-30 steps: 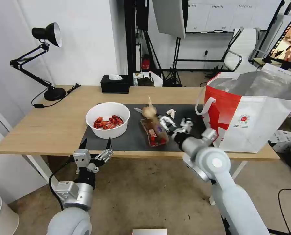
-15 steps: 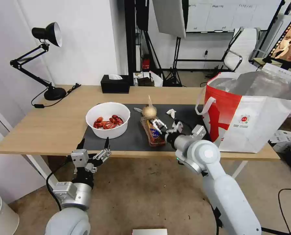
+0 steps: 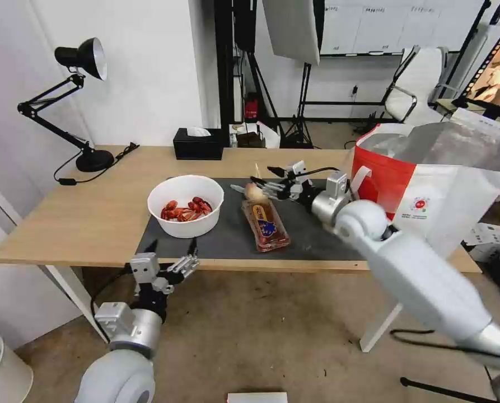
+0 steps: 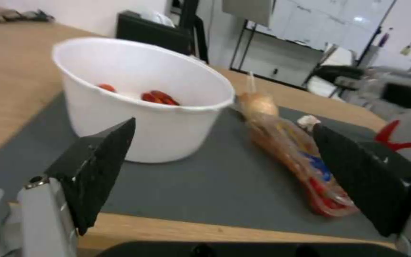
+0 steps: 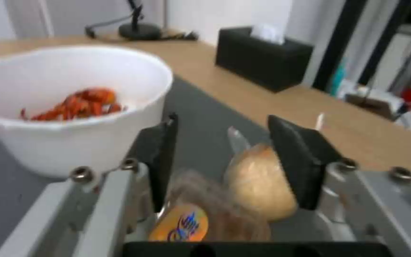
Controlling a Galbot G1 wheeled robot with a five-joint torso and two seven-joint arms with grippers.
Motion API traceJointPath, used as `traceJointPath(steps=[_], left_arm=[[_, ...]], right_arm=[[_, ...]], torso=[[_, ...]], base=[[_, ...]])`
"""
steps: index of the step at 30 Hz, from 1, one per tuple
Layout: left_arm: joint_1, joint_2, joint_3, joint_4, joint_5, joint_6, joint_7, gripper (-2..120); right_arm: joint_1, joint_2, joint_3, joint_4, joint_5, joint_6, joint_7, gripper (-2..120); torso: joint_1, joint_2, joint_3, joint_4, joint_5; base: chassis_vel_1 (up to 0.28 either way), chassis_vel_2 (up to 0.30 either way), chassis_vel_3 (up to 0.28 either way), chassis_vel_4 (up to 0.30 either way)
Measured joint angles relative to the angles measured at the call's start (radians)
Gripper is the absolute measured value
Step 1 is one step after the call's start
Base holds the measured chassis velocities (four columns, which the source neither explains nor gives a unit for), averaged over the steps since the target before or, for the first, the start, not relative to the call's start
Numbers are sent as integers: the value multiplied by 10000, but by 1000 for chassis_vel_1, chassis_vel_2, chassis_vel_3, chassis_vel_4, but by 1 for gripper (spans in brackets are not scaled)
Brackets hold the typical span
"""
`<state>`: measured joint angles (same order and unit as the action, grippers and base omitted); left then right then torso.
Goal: Pick up the trash from the table and place it into the takeout bag.
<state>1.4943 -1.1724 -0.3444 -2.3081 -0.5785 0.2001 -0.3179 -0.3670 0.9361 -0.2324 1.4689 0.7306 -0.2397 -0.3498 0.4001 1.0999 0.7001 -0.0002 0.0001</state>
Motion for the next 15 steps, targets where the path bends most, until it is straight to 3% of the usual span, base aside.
traceJointPath(steps=[3,6,11,13,15], left_arm=[[-108,37,92,15,-164,88,-4,100],[-237,94,200,44,-387,205,-6,100],[-384,169,253,50,-751,336,-19,100],[-653,312,363,107,-1267,447,-53,100],[-859,452,440,138,-1748,557,-75,100]], right_arm=[[112,66,-172,-261,-62,-19,-252,41],[264,264,-488,-687,-163,-37,-651,24],[411,541,-738,-1123,-274,-37,-850,10],[469,812,-863,-1548,-357,-39,-922,0],[472,932,-878,-1792,-411,-46,-954,0]], torso=[[0,0,0,0,-1],[0,0,1,0,1],[0,0,0,3,-1],[0,0,0,6,-1],[0,0,0,3,-2]], base=[[0,0,0,0],[0,0,0,0],[0,0,0,0],[0,0,0,0],[0,0,0,0]])
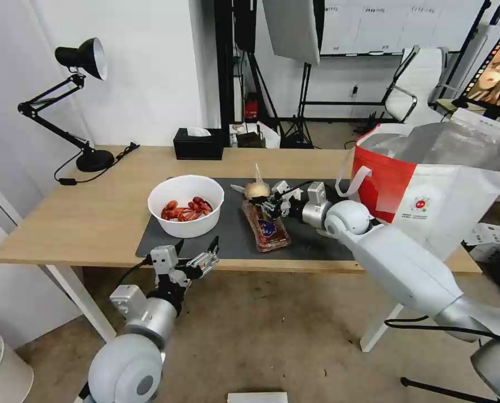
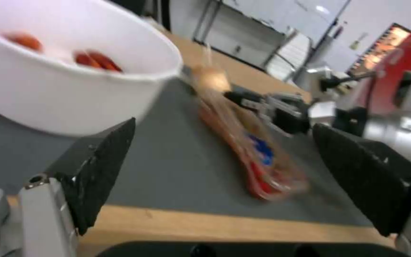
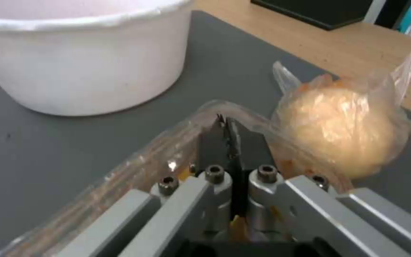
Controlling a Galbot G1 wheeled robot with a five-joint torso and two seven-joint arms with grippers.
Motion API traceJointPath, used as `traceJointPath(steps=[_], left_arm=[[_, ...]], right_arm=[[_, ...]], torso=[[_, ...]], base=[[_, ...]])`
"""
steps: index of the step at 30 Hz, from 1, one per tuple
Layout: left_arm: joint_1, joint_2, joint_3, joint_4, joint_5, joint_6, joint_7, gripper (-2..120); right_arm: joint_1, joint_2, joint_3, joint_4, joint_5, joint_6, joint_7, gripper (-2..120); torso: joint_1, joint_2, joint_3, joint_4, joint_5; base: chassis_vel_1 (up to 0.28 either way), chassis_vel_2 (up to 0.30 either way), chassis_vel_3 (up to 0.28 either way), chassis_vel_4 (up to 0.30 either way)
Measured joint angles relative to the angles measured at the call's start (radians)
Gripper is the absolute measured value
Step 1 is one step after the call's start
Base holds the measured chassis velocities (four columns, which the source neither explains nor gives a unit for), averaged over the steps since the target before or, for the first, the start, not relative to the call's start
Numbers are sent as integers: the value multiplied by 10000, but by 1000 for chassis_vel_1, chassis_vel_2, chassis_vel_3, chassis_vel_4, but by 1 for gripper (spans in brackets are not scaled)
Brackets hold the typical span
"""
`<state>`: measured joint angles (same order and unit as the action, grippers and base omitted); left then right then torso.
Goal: Pick up the trash from the table and place it into the takeout bag.
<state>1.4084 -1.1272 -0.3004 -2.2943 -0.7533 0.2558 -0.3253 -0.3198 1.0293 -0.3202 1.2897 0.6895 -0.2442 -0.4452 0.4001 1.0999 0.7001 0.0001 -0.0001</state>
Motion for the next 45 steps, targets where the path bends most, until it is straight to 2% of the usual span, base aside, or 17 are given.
traceJointPath(steps=[1,2,4,5,11,15,23,36,45], left_arm=[[-206,176,66,-2,-754,162,-41,100],[-206,176,66,-2,-754,162,-41,100],[-608,423,205,-46,-2388,652,-202,100],[-847,552,377,14,-2735,815,-250,100],[-1752,793,998,488,-3123,935,-342,100],[-2330,736,1277,845,-3717,963,-488,100],[-2911,570,1667,1424,-4221,969,-658,100],[-4422,-31,2498,2745,-5739,1309,-2057,100],[-4915,-238,2642,3269,-6174,1312,-2428,100]], right_arm=[[0,64,-16,-146,-37,-8,-48,0],[0,64,-16,-146,-37,-8,-48,0],[-21,120,-69,-296,-44,-23,-156,0],[-18,151,-136,-348,-23,-26,-207,0],[-49,130,-183,-307,33,-36,-219,0],[-90,74,-178,-220,53,-46,-204,0],[-140,-59,-143,-59,60,-68,-161,0],[-256,-443,-7,185,88,-98,-157,0],[-350,-501,57,301,93,-111,-177,0]], torso=[[0,1,0,-1,2],[0,1,0,-1,2],[-1,1,-1,-2,1],[-1,1,-1,-2,1],[-1,1,-1,-1,0],[0,1,0,-2,2],[-1,1,0,-2,1],[0,0,0,-2,2],[-1,0,-1,-1,2]], base=[[0,0,0,0],[0,0,0,0],[0,0,0,0],[0,0,0,0],[0,0,0,0],[0,0,0,0],[0,0,0,0],[0,0,0,0],[0,0,0,0]])
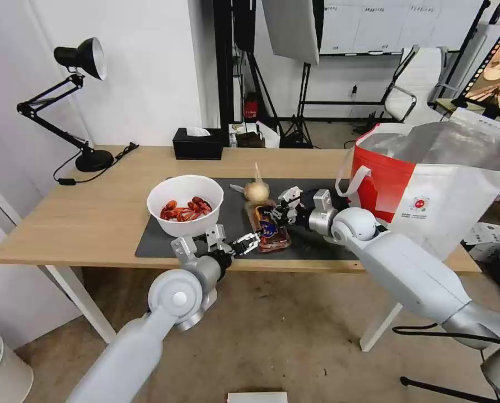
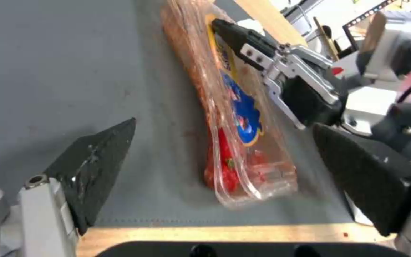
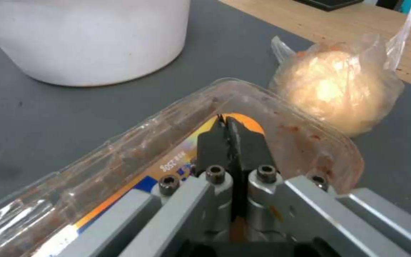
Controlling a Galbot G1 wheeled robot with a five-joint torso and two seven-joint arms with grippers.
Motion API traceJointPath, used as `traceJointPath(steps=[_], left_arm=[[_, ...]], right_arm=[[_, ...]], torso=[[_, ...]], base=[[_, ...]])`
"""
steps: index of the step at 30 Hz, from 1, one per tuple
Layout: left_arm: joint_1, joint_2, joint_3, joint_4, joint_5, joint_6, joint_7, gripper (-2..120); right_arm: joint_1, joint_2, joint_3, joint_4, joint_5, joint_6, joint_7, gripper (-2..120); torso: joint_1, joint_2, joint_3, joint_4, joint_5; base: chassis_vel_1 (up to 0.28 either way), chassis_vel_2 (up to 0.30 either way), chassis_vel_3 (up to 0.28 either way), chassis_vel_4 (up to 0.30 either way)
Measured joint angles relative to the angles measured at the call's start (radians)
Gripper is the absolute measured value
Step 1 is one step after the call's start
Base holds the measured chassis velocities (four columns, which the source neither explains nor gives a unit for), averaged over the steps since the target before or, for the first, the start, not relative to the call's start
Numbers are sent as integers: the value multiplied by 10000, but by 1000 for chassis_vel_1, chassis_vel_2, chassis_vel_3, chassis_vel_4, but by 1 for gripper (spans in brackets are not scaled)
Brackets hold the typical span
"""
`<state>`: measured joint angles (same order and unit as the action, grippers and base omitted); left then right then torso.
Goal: Pick up the trash from the table and place it into the takeout bag.
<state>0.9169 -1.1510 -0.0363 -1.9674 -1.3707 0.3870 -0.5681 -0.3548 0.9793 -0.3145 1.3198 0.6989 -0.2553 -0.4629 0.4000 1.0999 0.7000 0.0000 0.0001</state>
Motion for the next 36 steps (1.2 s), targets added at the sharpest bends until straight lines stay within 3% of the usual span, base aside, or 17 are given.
traceJointPath(steps=[21,28,31,36], left_arm=[[-831,-854,538,1073,-374,-2,-673,100],[-870,-936,579,1189,-385,-46,-727,82],[-854,-887,567,1203,-387,-48,-758,66],[-797,-853,557,1181,-376,-51,-765,51]], right_arm=[[-102,-138,117,184,58,-49,21,0],[-142,-164,159,261,77,-49,31,0],[-187,-239,175,390,166,-50,56,0],[-241,-319,188,487,229,-52,81,0]], torso=[[0,0,0,0,1],[-1,0,-1,1,0],[0,0,-1,1,-1],[0,0,0,-1,-2]], base=[[0,0,0,0],[0,0,0,0],[0,0,0,0],[0,0,0,0]])
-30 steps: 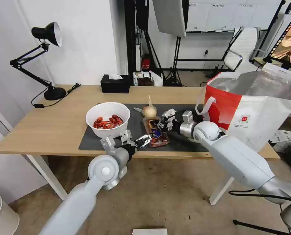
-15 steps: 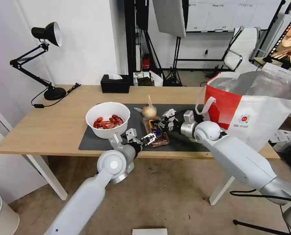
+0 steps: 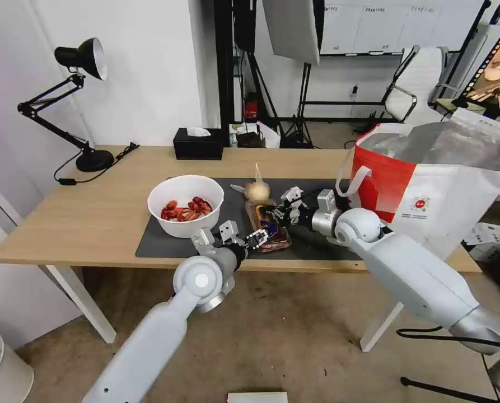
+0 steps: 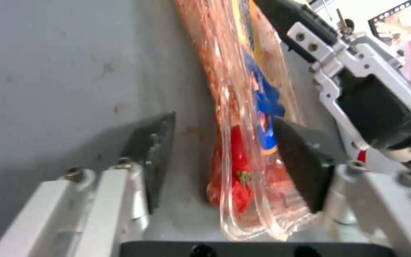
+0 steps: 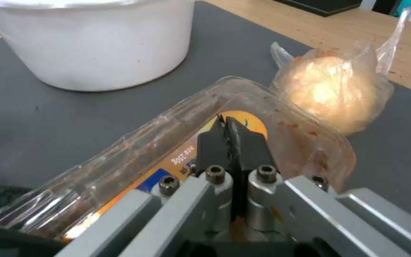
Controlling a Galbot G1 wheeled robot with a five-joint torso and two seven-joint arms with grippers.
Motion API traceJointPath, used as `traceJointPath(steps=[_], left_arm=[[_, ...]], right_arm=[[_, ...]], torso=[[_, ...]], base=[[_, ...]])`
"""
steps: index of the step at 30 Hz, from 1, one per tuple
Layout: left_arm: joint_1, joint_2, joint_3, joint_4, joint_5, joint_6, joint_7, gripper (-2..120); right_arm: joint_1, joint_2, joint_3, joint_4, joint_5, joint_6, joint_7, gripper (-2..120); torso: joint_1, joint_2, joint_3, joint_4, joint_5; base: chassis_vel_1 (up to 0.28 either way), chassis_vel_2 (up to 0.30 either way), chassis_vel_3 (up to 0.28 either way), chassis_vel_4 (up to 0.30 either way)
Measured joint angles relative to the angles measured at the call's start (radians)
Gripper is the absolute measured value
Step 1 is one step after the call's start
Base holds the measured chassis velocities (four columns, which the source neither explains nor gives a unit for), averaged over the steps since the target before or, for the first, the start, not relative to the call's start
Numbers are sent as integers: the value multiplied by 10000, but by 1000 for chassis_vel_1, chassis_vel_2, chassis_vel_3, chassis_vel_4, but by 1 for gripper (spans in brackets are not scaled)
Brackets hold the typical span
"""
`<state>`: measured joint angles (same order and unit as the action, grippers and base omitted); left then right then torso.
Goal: Pick up the trash from the table and place it into the takeout bag.
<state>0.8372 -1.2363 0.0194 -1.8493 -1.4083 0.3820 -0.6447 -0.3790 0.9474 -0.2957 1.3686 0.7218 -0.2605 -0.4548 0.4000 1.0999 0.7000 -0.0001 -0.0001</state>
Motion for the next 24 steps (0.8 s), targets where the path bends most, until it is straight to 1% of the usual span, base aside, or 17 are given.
traceJointPath(steps=[1,2,3,4,7,8,11,12,13,16,20,21,23,24], left_arm=[[9,5,-1,-7,6,-2,-2,48],[17,12,-6,-19,22,-18,-3,41],[22,18,-6,-26,30,-28,-3,37],[22,18,-6,-26,30,-28,-3,37],[25,44,-6,-71,60,-132,-1,23],[25,44,-6,-71,60,-132,-1,23],[27,36,16,-114,126,-190,0,8],[27,36,16,-114,126,-190,0,8],[28,27,29,-129,206,-215,4,1],[29,11,37,-160,274,-233,6,0],[35,9,18,-329,368,-272,7,0],[37,22,9,-437,431,-307,10,0],[41,93,-3,-673,530,-399,13,0],[41,93,-3,-673,530,-399,13,0]], right_arm=[[-15,-23,4,30,7,0,6,0],[-38,-55,7,75,13,-2,14,0],[-49,-75,10,105,15,-3,17,0],[-49,-75,10,105,15,-3,17,0],[-108,-155,35,233,23,-5,36,0],[-108,-155,35,233,23,-5,36,0],[-178,-196,89,306,24,-6,45,0],[-178,-196,89,306,24,-6,45,0],[-209,-206,111,338,23,-6,53,0],[-270,-228,160,418,24,-6,99,0],[-518,-331,474,846,214,102,333,0],[-688,-390,699,1112,505,297,575,0],[-1191,-471,1242,1867,1413,857,1717,0],[-1191,-471,1242,1867,1413,857,1717,0]], torso=[[0,0,0,0,0],[0,0,0,0,1],[0,0,0,0,1],[0,0,0,0,1],[0,0,0,0,0],[0,0,0,0,0],[0,0,0,0,0],[0,0,0,0,0],[0,0,0,0,0],[0,0,0,0,1],[1,0,1,2,1],[1,0,1,2,0],[0,0,0,1,1],[0,0,0,1,1]], base=[[0,0,0,0],[0,0,0,0],[0,0,0,0],[0,0,0,0],[0,0,0,0],[0,0,0,0],[0,0,0,0],[0,0,0,0],[0,0,0,0],[0,0,0,0],[0,0,0,0],[0,0,0,0],[0,0,0,0],[0,0,0,0]])
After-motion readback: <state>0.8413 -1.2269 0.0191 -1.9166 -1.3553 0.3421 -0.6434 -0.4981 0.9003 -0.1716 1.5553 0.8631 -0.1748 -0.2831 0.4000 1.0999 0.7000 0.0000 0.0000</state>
